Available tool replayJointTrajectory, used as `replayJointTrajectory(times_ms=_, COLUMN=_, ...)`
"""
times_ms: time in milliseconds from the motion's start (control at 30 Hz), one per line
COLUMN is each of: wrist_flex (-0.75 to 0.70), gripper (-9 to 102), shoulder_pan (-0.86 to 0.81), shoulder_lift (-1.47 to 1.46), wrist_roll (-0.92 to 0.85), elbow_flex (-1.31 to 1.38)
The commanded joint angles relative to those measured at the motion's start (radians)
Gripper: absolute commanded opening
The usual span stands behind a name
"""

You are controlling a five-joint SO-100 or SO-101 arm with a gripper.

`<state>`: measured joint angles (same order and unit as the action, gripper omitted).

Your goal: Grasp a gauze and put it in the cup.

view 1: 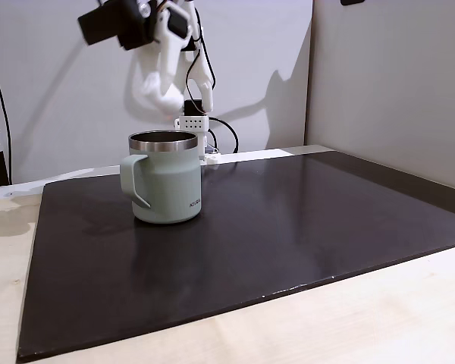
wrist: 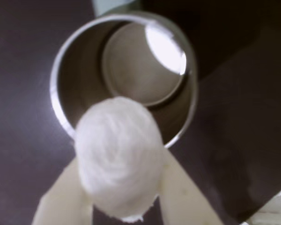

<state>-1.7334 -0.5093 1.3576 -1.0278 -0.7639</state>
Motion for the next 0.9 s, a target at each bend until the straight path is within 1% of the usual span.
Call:
replayJointTrajectory(times_ms=0, wrist_flex=0.002, gripper=0, shoulder_pan=-0.025, shoulder_lift=0.021, wrist_roll=-0.021, elbow_flex=-0.015)
replayJointTrajectory(times_ms=300, wrist_flex=0.017, gripper=1, shoulder_pan=-0.034, shoulder_lift=0.021, wrist_roll=-0.020, elbow_flex=-0.044)
replayJointTrajectory(times_ms=333, wrist_flex=0.017, gripper=3, shoulder_pan=-0.032, shoulder_lift=0.021, wrist_roll=-0.018, elbow_flex=-0.044)
replayJointTrajectory(times_ms=500, wrist_flex=-0.008, gripper=25, shoulder_pan=-0.023, shoulder_lift=0.021, wrist_roll=-0.043, elbow_flex=-0.066)
replayJointTrajectory(times_ms=567, wrist_flex=-0.008, gripper=31, shoulder_pan=-0.023, shoulder_lift=0.029, wrist_roll=-0.051, elbow_flex=-0.087)
replayJointTrajectory(times_ms=667, wrist_flex=-0.008, gripper=34, shoulder_pan=-0.023, shoulder_lift=0.034, wrist_roll=-0.052, elbow_flex=-0.100)
replayJointTrajectory(times_ms=867, wrist_flex=-0.008, gripper=34, shoulder_pan=-0.021, shoulder_lift=0.037, wrist_roll=-0.054, elbow_flex=-0.098)
